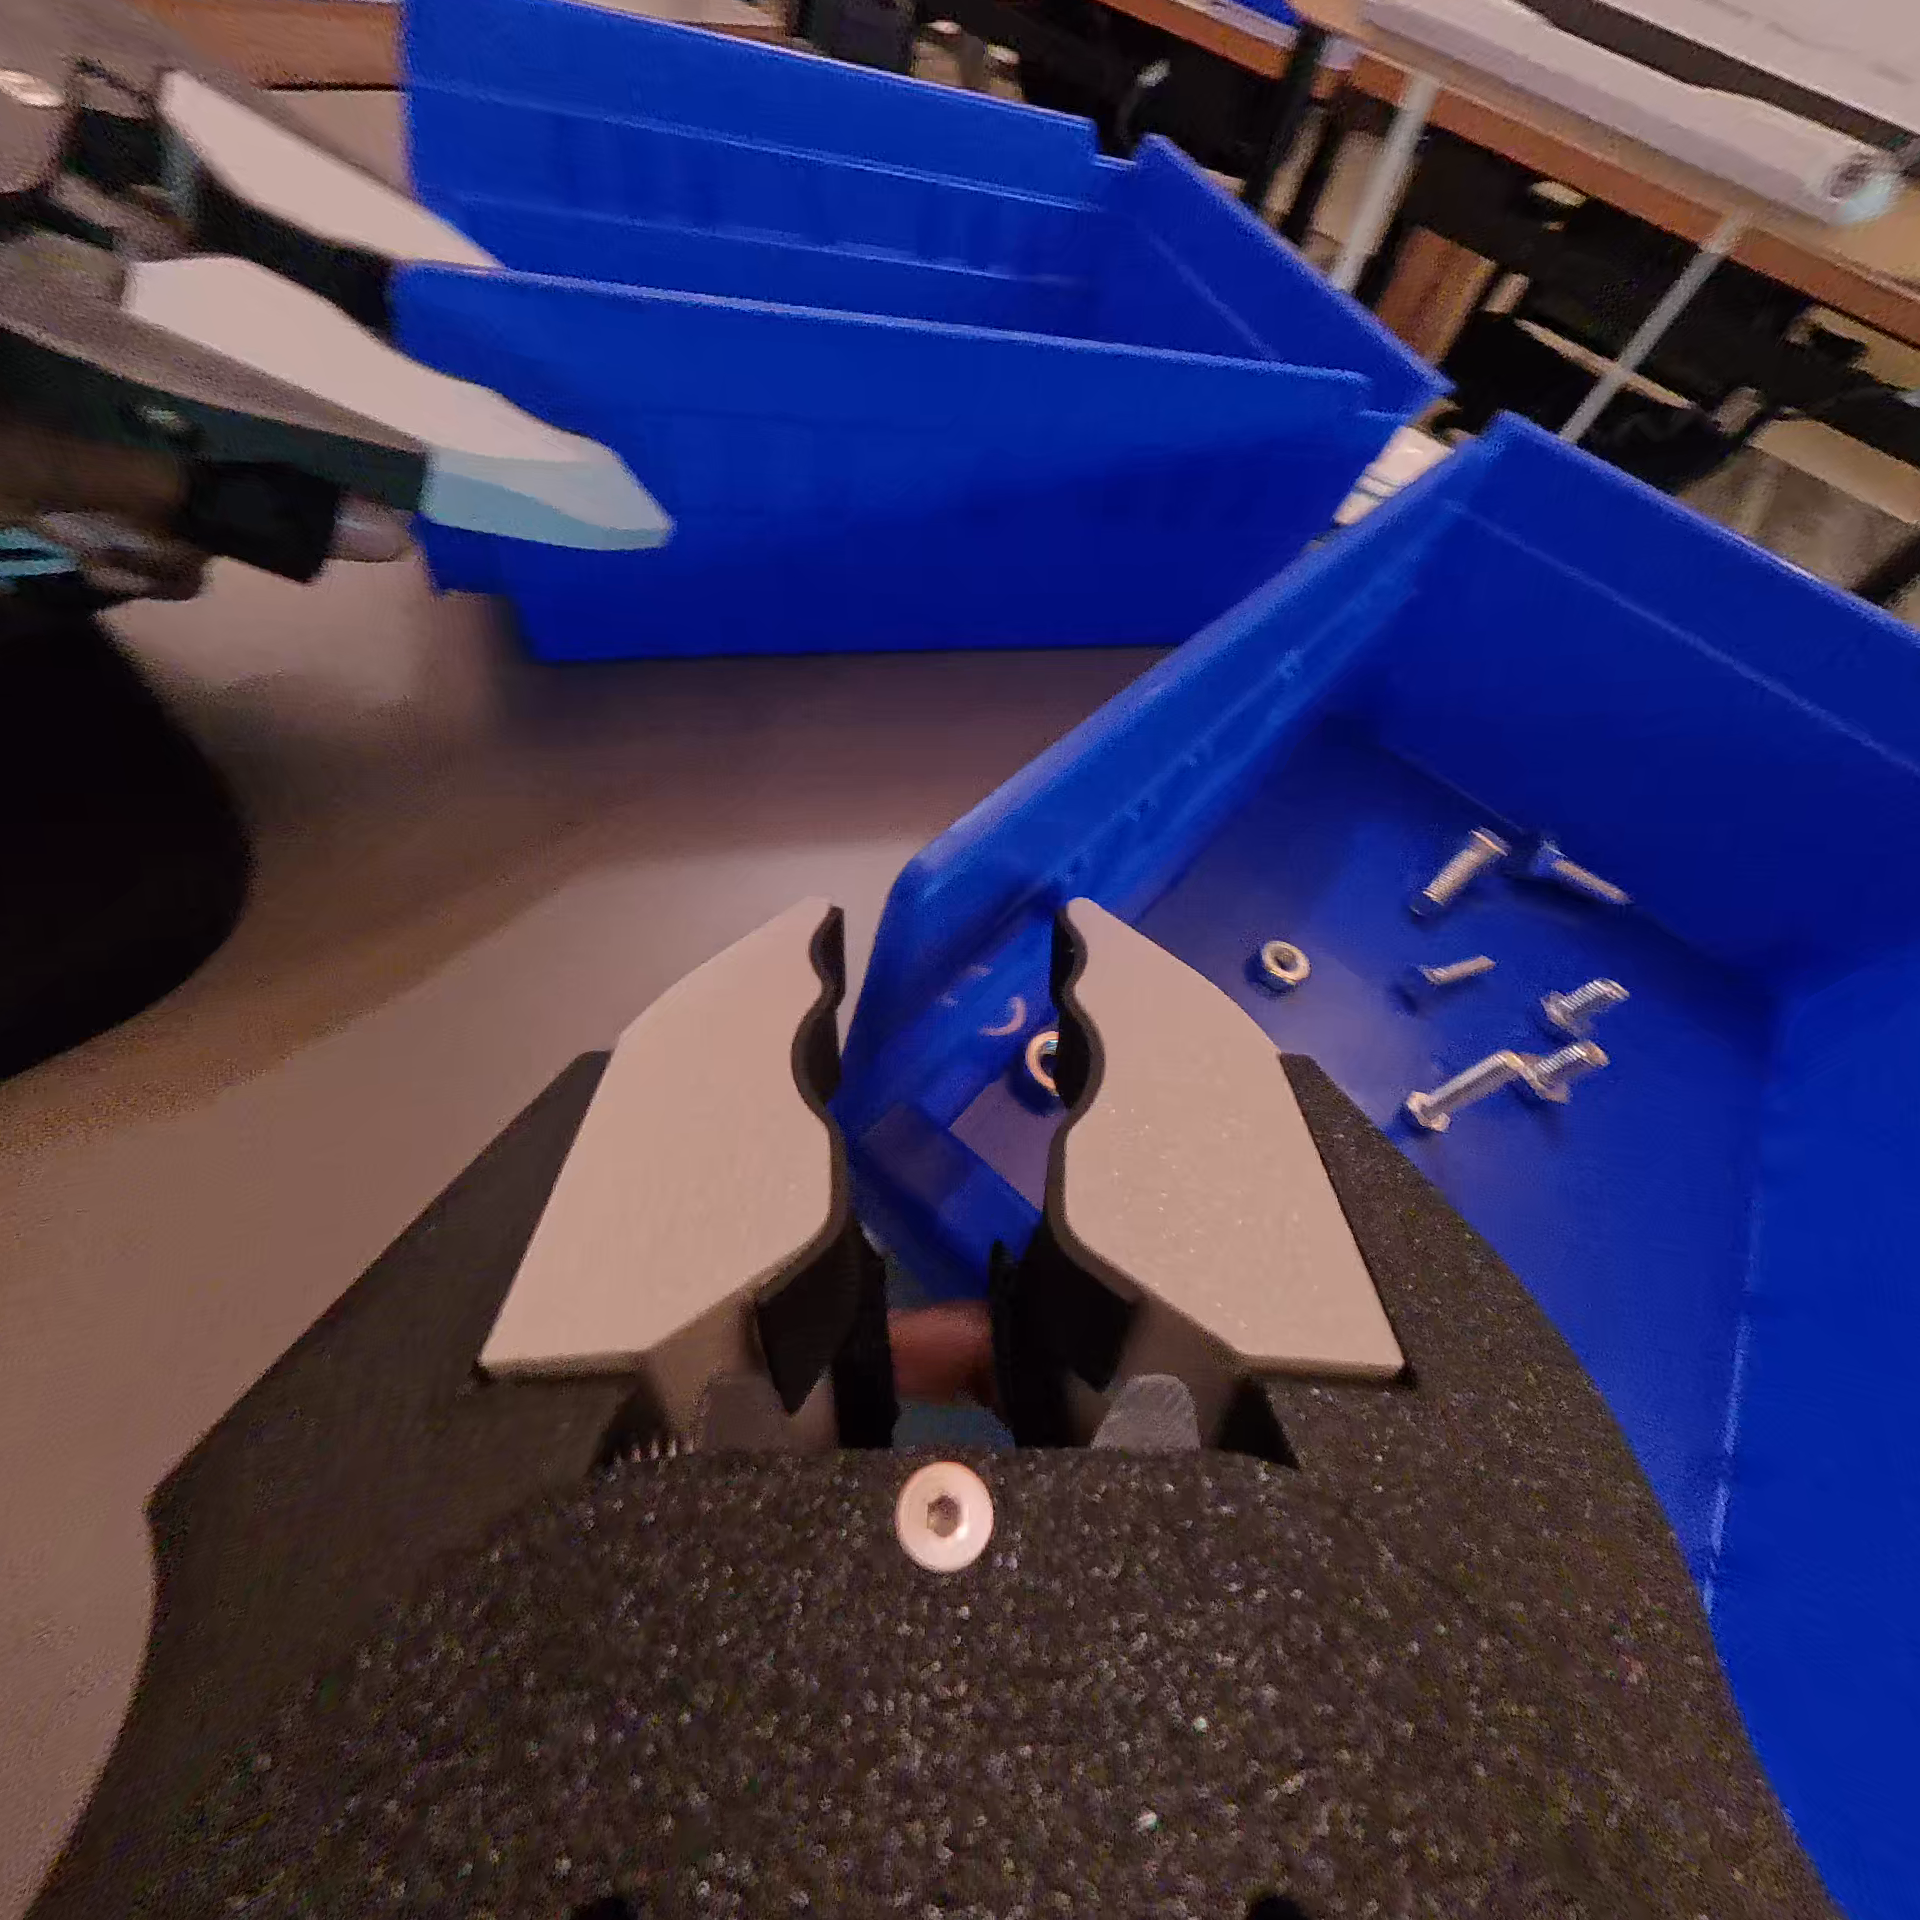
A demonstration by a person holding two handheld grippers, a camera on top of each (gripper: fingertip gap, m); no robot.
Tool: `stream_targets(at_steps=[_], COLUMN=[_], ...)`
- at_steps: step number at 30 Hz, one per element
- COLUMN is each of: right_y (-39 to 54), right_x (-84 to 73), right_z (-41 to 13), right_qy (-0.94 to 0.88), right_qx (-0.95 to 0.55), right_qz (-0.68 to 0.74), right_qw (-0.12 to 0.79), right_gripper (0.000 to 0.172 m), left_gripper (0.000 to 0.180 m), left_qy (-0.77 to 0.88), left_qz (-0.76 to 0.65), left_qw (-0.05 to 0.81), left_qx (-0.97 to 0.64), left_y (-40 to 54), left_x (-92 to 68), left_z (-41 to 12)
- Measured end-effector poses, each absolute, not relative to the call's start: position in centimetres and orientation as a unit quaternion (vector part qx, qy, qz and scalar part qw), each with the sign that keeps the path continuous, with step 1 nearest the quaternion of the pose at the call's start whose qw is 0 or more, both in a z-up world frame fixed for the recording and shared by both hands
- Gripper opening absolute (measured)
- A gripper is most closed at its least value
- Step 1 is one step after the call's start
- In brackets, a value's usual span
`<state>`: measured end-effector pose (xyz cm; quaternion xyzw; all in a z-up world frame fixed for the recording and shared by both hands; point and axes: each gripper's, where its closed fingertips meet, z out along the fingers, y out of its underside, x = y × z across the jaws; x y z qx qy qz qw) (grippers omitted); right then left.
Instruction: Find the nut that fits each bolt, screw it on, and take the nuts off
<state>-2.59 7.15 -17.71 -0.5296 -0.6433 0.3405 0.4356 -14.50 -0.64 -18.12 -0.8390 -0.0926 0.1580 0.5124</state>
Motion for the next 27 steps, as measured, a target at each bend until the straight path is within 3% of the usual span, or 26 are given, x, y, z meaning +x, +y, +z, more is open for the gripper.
stream_targets(at_steps=[4, 7, 11, 14, 17, 21, 25, 27], right_y=[4.7, 7.9, 19.0, 23.4, 23.9, 23.6, 24.1, 23.6], right_x=[-1.6, 0.5, 6.6, 10.0, 10.1, 9.4, 9.6, 9.5], right_z=[-14.9, -10.7, -9.7, -12.6, -16.0, -17.8, -18.4, -18.3], right_qy=[-0.627, -0.527, -0.373, -0.364, -0.397, -0.435, -0.458, -0.472], right_qx=[-0.488, -0.498, -0.605, -0.664, -0.704, -0.713, -0.711, -0.702], right_qz=[0.444, 0.489, 0.343, 0.254, 0.251, 0.225, 0.157, 0.146], right_qw=[0.414, 0.485, 0.614, 0.602, 0.532, 0.502, 0.51, 0.514], right_gripper=[0.062, 0.068, 0.077, 0.084, 0.075, 0.045, 0.009, 0.008], left_gripper=[0.048, 0.058, 0.066, 0.076, 0.08, 0.078, 0.037, 0.028], left_qy=[-0.099, -0.072, -0.069, -0.088, -0.103, -0.107, -0.1, -0.09], left_qz=[0.2, 0.139, 0.069, 0.055, 0.047, 0.04, 0.054, 0.096], left_qw=[0.615, 0.665, 0.669, 0.65, 0.626, 0.579, 0.554, 0.543], left_qx=[-0.756, -0.731, -0.737, -0.753, -0.771, -0.807, -0.825, -0.829], left_y=[-0.3, 2.0, 5.7, 7.7, 9.1, 9.9, 9.9, 9.7], left_x=[-11.8, -6.6, -2.9, -2.3, -2.2, -2.1, -2.7, -3.4], left_z=[-13.0, -11.6, -12.5, -13.7, -15.0, -17.0, -18.0, -18.0])
